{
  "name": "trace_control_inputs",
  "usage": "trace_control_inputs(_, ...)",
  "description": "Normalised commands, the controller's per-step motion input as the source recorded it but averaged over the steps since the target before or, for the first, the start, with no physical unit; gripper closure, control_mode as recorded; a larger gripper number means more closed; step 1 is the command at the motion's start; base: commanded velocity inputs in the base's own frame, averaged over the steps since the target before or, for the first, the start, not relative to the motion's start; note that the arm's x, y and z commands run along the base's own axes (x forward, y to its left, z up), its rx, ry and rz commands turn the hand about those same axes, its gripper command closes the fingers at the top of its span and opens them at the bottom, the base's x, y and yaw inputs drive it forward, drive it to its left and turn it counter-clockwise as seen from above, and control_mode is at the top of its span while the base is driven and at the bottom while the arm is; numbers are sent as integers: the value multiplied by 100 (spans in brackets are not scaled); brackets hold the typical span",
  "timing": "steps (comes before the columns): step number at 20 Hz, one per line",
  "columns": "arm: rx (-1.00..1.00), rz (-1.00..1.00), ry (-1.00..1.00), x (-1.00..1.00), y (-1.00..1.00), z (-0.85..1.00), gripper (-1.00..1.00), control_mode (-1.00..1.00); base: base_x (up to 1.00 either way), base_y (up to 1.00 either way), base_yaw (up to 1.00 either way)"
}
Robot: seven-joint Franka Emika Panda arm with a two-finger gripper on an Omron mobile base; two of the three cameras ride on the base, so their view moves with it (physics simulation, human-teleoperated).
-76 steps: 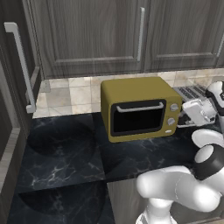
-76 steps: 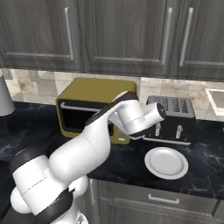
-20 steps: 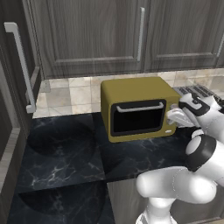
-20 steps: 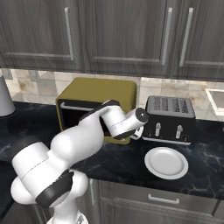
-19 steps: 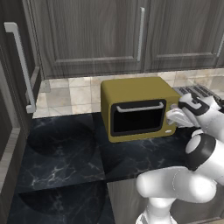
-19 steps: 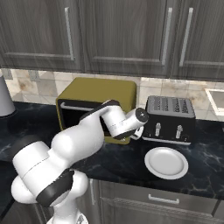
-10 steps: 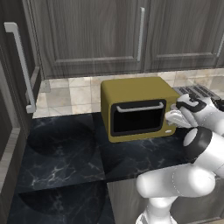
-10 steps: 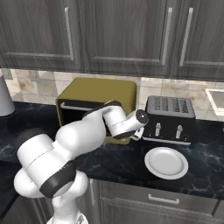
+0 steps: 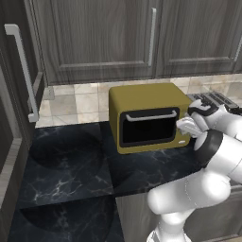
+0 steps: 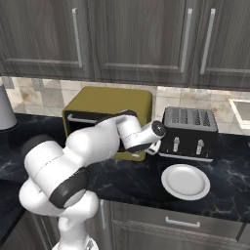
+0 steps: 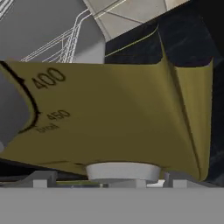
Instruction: Pick up the bagel from the plate, place it on the toaster oven rack, close the door, and set the timer.
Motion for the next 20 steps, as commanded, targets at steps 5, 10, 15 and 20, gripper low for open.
trace_control_inputs(5,0,0,0,18,-5,-1,-100,-100,0,0,0)
trace_control_inputs(10,0,0,0,15,-4,-4,-100,-100,0,0,0)
trace_control_inputs(15,0,0,0,19,0,-4,100,-100,0,0,0)
trace_control_inputs(20,4,0,-2,11,-6,0,100,-100,0,0,0)
